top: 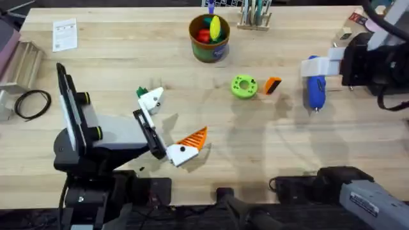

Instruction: Pick up the gripper from the table and insert it into the empty holder that is missing its gripper. Then pick up a screw, insert it into the mounting hole, and use the screwdriver to tighten it. Finally, clean up the table by picking up the vegetable and placing it into the bucket.

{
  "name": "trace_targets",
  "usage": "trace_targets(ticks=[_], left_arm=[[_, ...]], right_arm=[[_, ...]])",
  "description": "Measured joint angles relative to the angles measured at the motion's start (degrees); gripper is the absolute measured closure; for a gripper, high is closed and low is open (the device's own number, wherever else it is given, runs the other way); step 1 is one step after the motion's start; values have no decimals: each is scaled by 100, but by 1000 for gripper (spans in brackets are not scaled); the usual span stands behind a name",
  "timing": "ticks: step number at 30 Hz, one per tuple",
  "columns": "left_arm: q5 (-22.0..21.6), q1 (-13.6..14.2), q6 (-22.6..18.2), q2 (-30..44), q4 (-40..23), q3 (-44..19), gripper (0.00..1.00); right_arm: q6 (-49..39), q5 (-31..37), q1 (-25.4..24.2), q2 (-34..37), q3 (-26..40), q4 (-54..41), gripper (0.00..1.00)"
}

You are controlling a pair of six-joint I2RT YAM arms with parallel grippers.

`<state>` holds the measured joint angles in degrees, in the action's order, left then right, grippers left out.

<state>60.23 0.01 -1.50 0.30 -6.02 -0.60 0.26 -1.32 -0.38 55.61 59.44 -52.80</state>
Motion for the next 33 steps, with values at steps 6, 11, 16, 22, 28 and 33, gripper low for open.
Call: trace_targets(ticks=[6,11,16,22,28,33], left_arm=[[0,0,0,0,0,0,16],[0,0,0,0,0,0,15],[1,0,0,1,0,0,15],[2,0,0,2,0,0,16],[2,0,0,0,0,0,15],[0,0,0,1,0,0,15]], right_arm=[[70,-2,0,1,1,-122,10],[517,0,91,437,463,-791,9],[1438,3,598,1368,1293,-1251,9],[2063,-1,1353,2410,1759,-1242,9],[2311,-2,1523,3116,1766,-1193,7],[2400,-1,1412,3358,1766,-949,9]])
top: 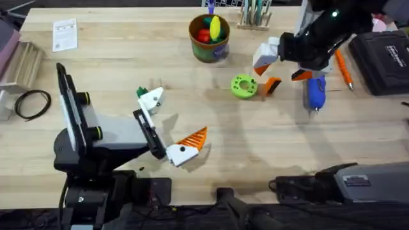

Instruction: Pick up the gripper from the table and insert it into the empty holder that is missing its gripper. Then pick up a screw, insert it into the mounting hole, and use the screwdriver to tighten it. Finally, clean up the table by picking up the vegetable and placing it into the bucket.

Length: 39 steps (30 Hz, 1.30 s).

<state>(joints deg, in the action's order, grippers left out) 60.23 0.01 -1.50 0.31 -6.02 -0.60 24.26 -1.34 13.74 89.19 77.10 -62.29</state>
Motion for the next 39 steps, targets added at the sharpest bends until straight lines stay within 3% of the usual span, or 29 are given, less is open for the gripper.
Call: trace_targets(ticks=[23,31,39], left_arm=[[0,0,0,-1,0,0,15],[0,0,0,-1,0,0,15],[2,0,0,-1,0,0,15]], right_arm=[[316,515,-20,743,0,132,11],[153,540,13,753,0,136,148],[136,555,13,794,0,136,166]])
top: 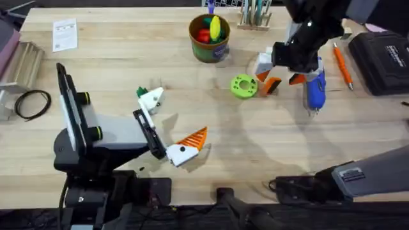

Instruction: Pick up the gripper from the table and insert it into the empty holder that is missing its gripper. Then pick up a screw, insert it into the mounting hole, and use the screwdriver to tighten it. Finally, clean up the table by picking up the vegetable and placing it into the bucket.

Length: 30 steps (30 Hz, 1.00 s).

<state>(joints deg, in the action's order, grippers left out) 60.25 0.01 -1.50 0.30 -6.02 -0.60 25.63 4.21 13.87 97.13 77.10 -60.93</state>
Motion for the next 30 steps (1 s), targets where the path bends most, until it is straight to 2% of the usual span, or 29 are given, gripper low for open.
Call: trace_targets(ticks=[7,10,13,14,18,20,30], left_arm=[[-1,0,0,1,0,0,15],[0,0,0,0,0,0,15],[0,0,0,1,0,0,15],[-1,0,0,2,0,0,15],[0,0,0,2,0,0,15],[0,0,0,2,0,0,15],[0,0,0,0,0,0,15]], right_arm=[[-15,-69,0,151,0,17,202],[-17,-84,0,151,0,14,277],[-28,-86,0,152,0,11,446],[-30,-85,0,151,0,11,530],[-28,-86,0,152,0,13,962],[-37,-82,0,151,0,14,990],[-38,-88,0,91,2,-125,992]])
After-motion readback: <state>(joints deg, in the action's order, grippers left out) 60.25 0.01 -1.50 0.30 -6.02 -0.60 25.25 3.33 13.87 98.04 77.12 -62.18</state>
